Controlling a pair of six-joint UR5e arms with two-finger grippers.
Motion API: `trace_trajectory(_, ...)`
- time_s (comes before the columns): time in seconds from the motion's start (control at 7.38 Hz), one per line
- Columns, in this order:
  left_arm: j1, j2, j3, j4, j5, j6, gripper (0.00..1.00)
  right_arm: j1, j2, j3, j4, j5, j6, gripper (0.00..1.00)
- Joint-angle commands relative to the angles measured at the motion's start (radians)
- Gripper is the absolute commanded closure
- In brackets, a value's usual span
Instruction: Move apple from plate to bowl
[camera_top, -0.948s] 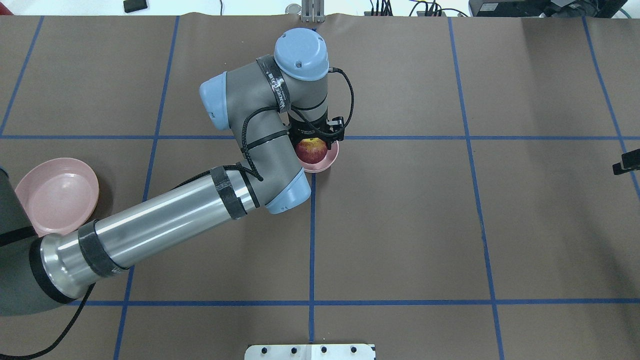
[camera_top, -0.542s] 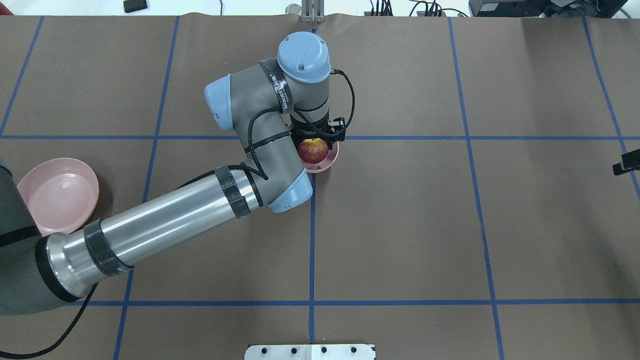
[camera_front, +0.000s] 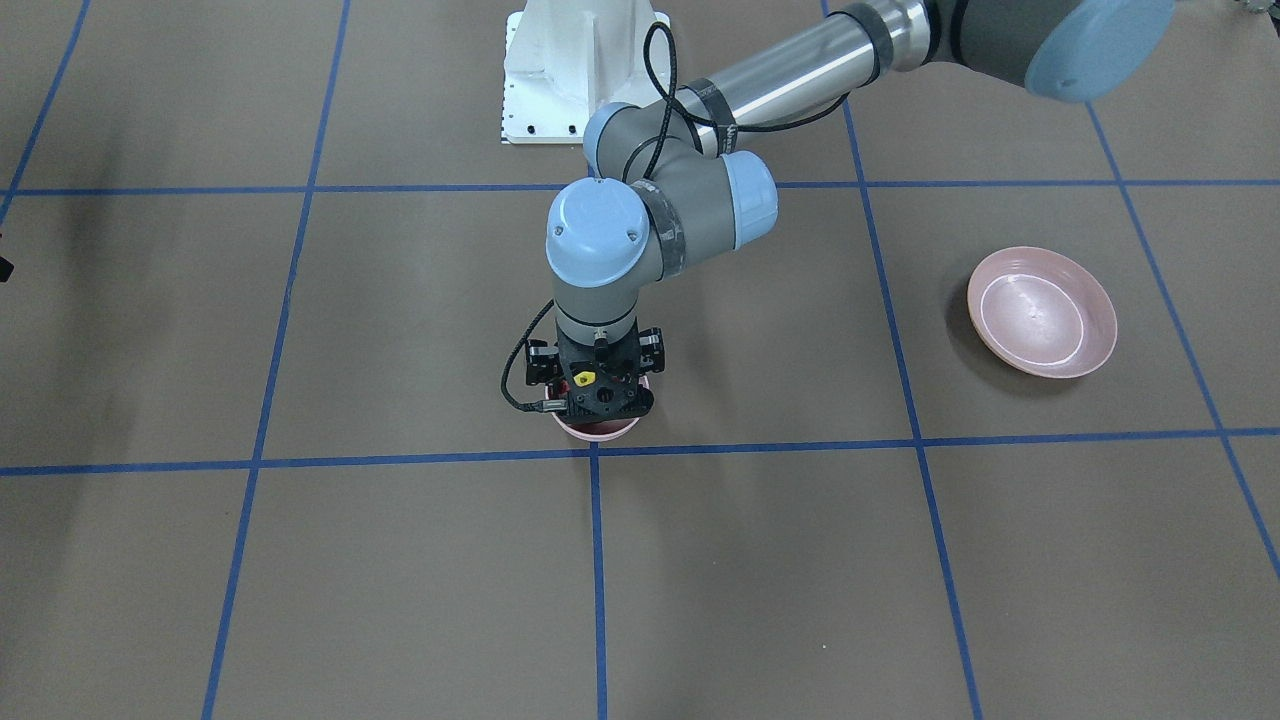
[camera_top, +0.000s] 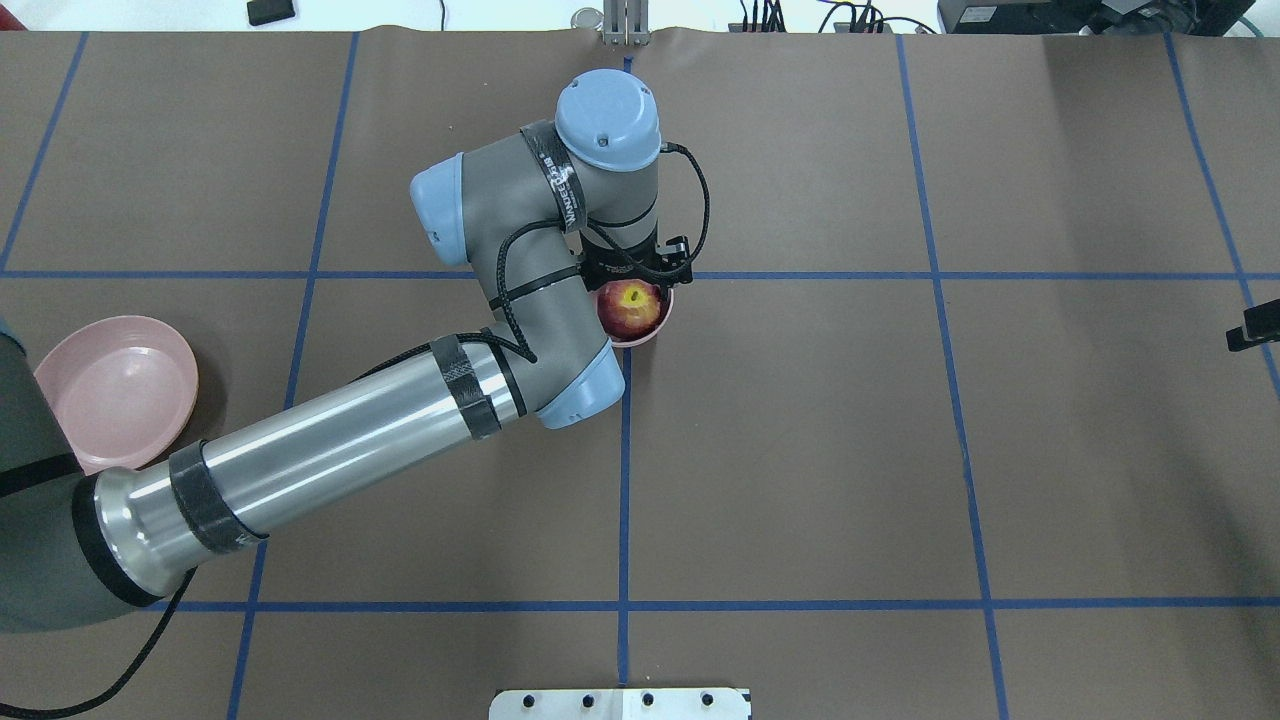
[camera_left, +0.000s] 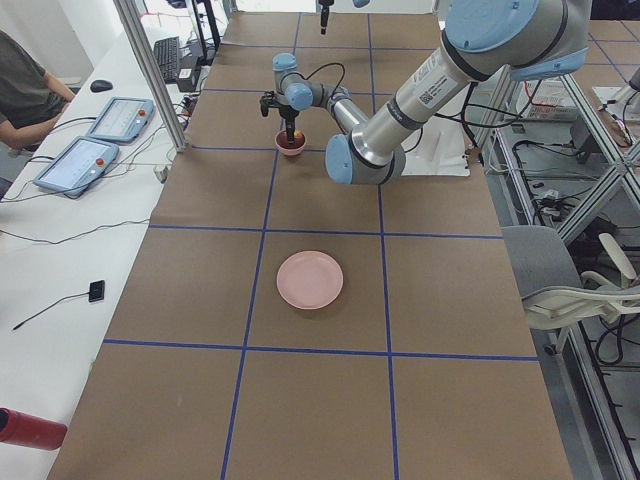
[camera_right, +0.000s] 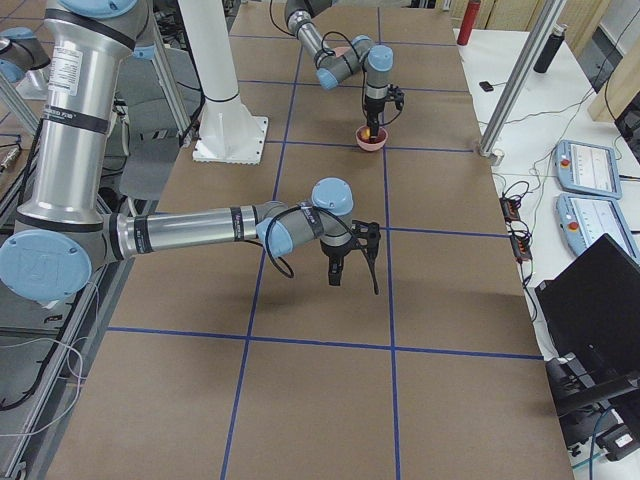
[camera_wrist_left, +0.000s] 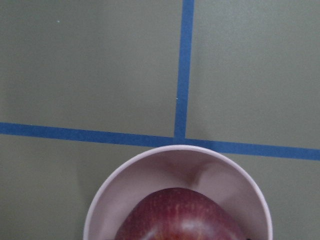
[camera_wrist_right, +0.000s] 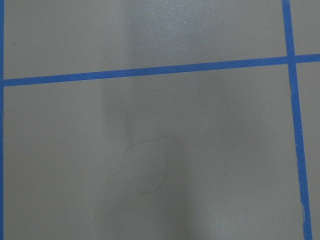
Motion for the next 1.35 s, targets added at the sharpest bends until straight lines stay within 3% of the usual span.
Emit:
trace_trajectory(0.0, -0.001, 0.004, -0.007, 0.000, 0.000, -0.006, 0.02, 0.000, 0.003, -0.001, 0.000, 0.000, 0.002, 0.00)
trace_trajectory(0.27, -0.007, 0.040, -0.096, 0.018, -0.004, -0.012, 0.02, 0.000, 0.006, -0.002, 0.000, -0.002, 0.005, 0.00)
trace_trajectory(0.54, -0.045, 0.280, -0.467, 0.160, -0.006, 0.004, 0.02, -0.002, 0.014, -0.010, 0.000, -0.003, 0.005, 0.00)
trace_trajectory(0.81, -0.117, 0.495, -0.746, 0.273, -0.006, 0.247, 0.02, 0.000, 0.014, -0.014, 0.000, -0.005, 0.002, 0.00)
trace_trajectory(0.95, -0.151, 0.616, -0.804, 0.256, -0.013, 0.309, 0.02, 0.009, 0.014, -0.008, 0.002, -0.006, -0.001, 0.00)
trace_trajectory(1.22, -0.311, 0.848, -0.910, 0.230, -0.142, 0.566, 0.02, 0.047, 0.011, -0.016, 0.000, -0.006, -0.007, 0.00)
